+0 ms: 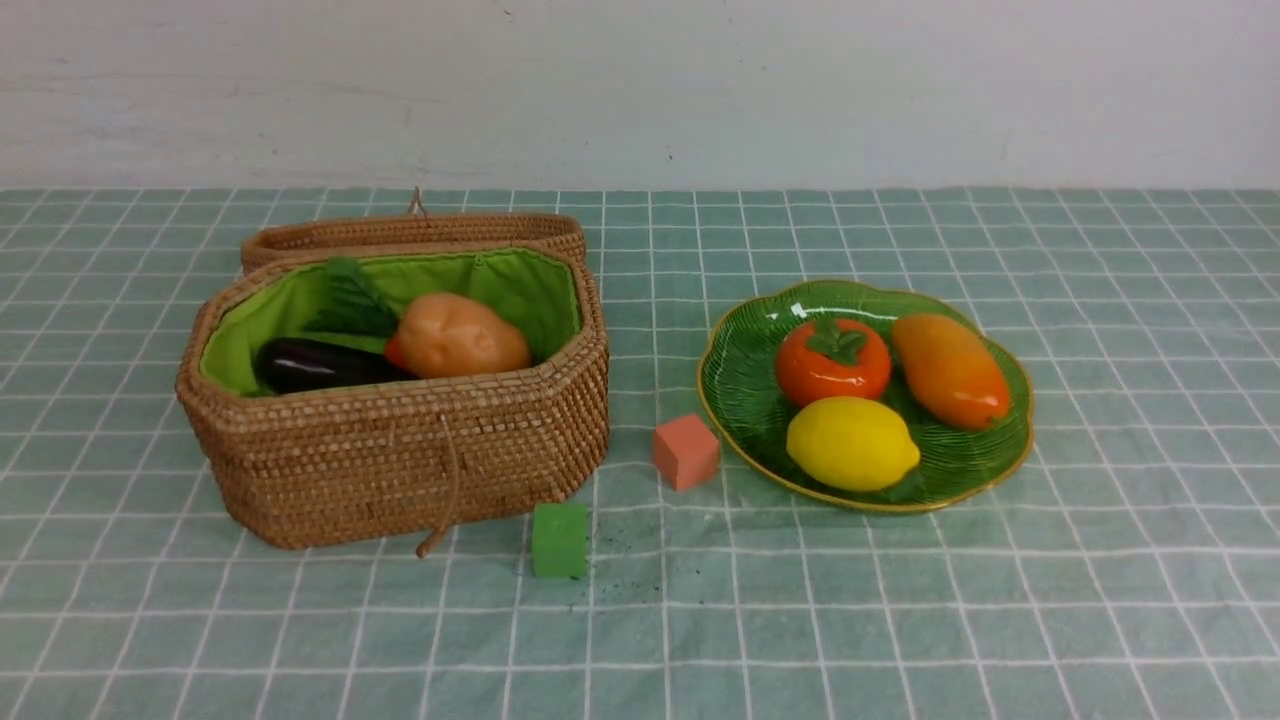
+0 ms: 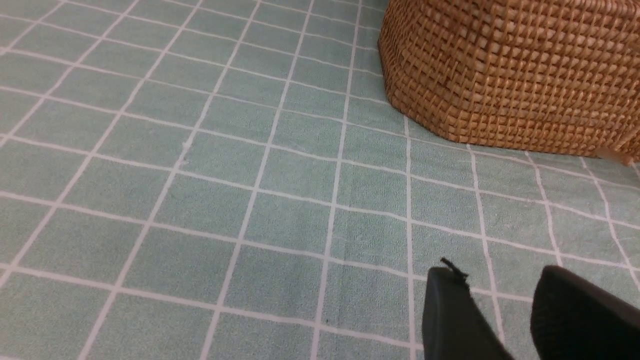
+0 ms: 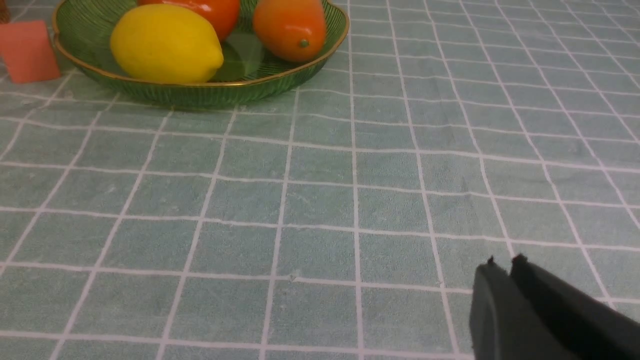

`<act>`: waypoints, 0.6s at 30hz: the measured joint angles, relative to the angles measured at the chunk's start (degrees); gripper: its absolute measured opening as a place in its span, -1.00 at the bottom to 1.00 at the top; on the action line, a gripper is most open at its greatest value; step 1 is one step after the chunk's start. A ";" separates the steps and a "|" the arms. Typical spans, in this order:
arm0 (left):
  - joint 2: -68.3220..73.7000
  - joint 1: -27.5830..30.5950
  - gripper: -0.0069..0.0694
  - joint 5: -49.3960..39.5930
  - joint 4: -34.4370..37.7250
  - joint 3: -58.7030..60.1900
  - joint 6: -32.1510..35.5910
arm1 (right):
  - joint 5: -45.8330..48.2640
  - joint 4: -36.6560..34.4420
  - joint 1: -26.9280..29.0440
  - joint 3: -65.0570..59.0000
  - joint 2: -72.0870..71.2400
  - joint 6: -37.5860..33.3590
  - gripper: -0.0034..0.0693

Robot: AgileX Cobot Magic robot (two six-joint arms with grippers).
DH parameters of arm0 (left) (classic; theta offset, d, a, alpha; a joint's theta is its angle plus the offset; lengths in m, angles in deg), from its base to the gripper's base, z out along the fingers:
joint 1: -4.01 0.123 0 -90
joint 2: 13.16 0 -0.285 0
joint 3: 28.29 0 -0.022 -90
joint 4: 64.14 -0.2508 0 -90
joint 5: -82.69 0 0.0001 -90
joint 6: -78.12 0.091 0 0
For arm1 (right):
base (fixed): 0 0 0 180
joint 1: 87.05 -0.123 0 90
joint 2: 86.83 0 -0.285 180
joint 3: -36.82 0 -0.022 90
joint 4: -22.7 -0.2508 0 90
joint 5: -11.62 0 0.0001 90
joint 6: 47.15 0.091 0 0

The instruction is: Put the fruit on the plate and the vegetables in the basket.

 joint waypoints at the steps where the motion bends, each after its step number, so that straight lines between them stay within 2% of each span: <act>1: 0.00 0.00 -0.19 0.00 0.00 0.00 0.00 | 0.00 0.00 0.00 0.00 0.00 0.00 -0.77; 18: 0.00 0.00 -0.19 -0.06 0.00 0.00 0.00 | 0.00 0.00 0.00 0.00 0.00 0.00 -0.72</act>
